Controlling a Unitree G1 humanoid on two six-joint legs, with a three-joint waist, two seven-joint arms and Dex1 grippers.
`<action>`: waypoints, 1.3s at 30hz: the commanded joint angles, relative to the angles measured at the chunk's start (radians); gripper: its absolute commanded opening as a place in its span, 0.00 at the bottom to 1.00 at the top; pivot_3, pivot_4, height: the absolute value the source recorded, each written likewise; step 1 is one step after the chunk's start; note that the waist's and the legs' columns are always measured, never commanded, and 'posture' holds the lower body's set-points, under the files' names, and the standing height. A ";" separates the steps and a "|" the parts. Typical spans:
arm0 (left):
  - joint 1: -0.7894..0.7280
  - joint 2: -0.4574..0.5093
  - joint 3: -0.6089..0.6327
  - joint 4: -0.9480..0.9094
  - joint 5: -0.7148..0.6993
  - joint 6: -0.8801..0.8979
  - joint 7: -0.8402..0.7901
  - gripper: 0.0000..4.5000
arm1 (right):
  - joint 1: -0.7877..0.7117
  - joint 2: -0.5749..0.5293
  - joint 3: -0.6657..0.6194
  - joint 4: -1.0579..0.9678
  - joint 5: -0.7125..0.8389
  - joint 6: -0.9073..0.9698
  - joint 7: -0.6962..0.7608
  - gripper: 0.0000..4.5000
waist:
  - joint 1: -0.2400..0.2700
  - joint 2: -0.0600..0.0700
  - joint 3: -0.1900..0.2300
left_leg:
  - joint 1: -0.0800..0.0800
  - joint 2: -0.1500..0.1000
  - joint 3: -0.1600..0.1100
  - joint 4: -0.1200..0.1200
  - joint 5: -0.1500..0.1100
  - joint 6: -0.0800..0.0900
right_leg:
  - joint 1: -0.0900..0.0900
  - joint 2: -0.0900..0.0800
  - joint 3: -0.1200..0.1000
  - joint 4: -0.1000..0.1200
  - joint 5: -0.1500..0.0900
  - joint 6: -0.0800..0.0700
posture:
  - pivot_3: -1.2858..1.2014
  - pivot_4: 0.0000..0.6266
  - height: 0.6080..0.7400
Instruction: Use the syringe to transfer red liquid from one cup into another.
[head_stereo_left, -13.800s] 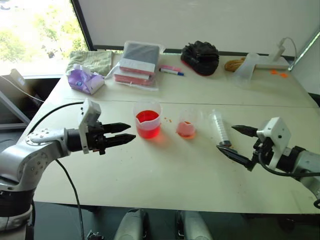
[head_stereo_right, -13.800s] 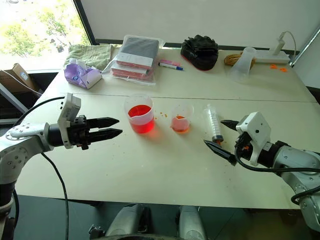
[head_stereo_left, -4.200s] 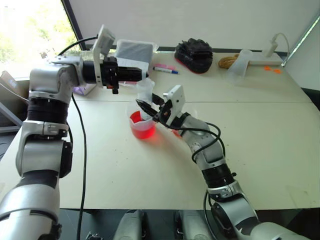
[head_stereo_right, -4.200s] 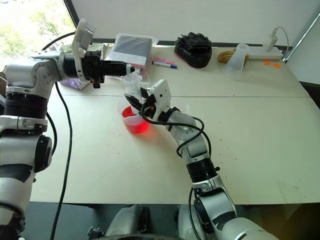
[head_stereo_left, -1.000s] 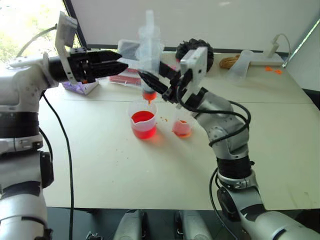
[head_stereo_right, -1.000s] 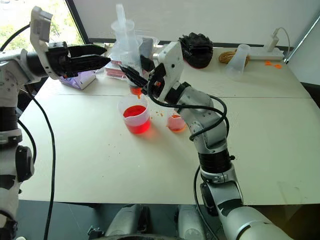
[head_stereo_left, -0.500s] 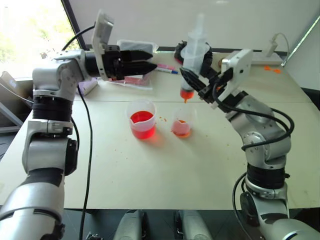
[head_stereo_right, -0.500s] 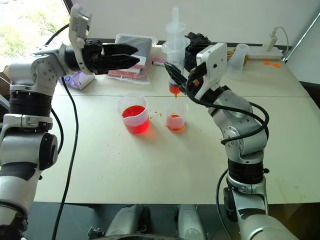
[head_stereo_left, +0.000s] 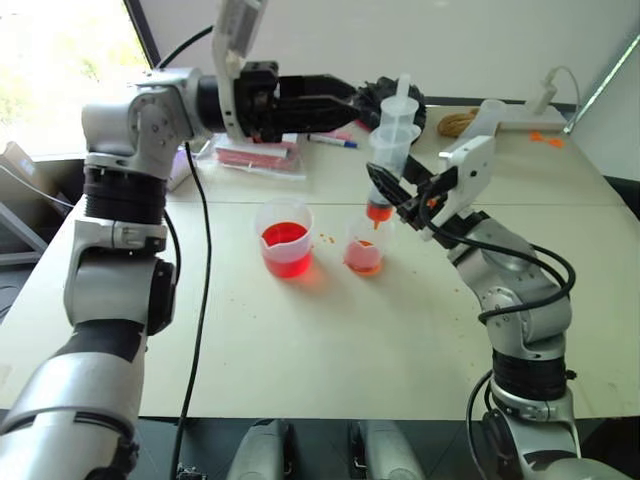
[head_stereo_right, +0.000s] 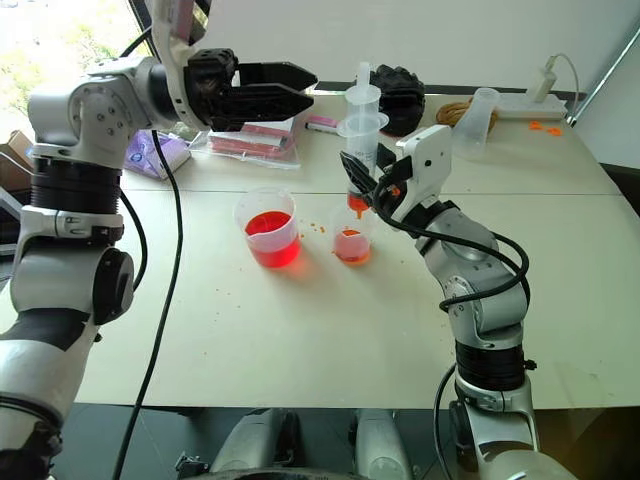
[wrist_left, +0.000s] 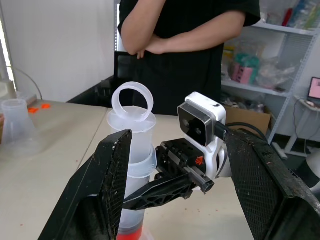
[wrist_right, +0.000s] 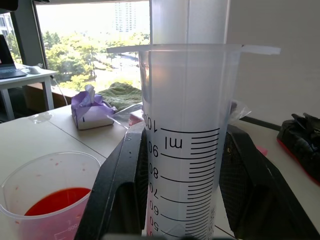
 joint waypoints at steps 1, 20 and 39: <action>-0.031 -0.010 0.015 -0.039 -0.021 -0.002 -0.005 0.67 | -0.004 -0.002 0.000 -0.039 0.000 -0.029 -0.004 0.30 | 0.000 0.000 0.000 | 0.000 0.000 0.000 0.000 0.000 0.000 | 0.000 0.000 0.000 0.000 0.000 0.000 | 0.52 0.24 1.00; -0.101 -0.159 -0.030 0.212 0.096 -0.177 -0.051 0.67 | 0.025 -0.006 0.012 -0.072 0.006 -0.023 -0.029 0.30 | 0.001 0.000 0.000 | 0.000 0.000 0.000 0.000 0.000 0.000 | 0.000 0.000 0.000 0.000 0.000 0.000 | 0.52 0.24 1.00; -0.064 -0.193 -0.046 0.240 0.152 -0.184 -0.092 0.67 | 0.012 -0.005 0.015 -0.048 -0.008 -0.039 -0.028 0.30 | 0.001 0.000 0.000 | 0.000 0.000 0.000 0.000 0.000 0.000 | 0.000 0.001 0.000 0.000 0.000 0.000 | 0.52 0.24 1.00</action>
